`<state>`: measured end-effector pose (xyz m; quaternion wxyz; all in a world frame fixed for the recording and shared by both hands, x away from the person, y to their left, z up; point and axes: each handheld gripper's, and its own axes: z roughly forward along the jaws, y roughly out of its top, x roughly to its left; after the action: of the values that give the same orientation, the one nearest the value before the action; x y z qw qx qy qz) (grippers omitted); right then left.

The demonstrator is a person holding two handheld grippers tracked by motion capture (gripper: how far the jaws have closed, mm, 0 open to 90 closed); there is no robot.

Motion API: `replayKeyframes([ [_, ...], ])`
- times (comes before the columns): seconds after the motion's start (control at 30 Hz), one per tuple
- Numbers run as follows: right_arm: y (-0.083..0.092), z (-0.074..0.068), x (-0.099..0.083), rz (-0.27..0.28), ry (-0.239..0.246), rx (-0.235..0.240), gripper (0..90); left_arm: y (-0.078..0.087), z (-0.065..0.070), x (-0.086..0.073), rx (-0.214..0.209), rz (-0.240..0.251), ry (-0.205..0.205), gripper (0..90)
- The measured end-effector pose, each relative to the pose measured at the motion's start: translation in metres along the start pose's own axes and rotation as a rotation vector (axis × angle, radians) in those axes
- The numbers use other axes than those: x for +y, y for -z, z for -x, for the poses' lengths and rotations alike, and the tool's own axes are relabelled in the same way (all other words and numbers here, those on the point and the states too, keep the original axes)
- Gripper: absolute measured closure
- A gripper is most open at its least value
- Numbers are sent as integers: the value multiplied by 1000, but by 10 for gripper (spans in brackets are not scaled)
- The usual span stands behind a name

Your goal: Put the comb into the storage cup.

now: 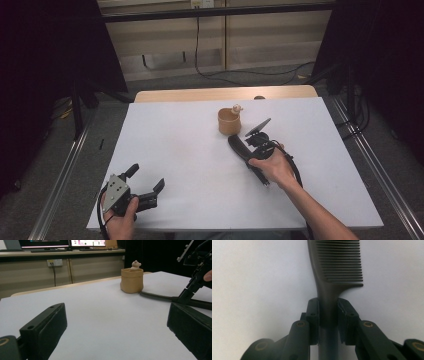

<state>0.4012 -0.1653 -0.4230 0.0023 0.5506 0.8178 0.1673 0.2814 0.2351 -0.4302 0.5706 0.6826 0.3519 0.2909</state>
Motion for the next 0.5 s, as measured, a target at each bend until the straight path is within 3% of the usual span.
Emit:
replayKeyframes([
  [0.23,5,1,-7,25,12,10,730,0,0,0,1,-1,-4,29],
  [0.5,21,6,-14,93,29,43,731,-1,0,0,-2,-4,-1,29],
])
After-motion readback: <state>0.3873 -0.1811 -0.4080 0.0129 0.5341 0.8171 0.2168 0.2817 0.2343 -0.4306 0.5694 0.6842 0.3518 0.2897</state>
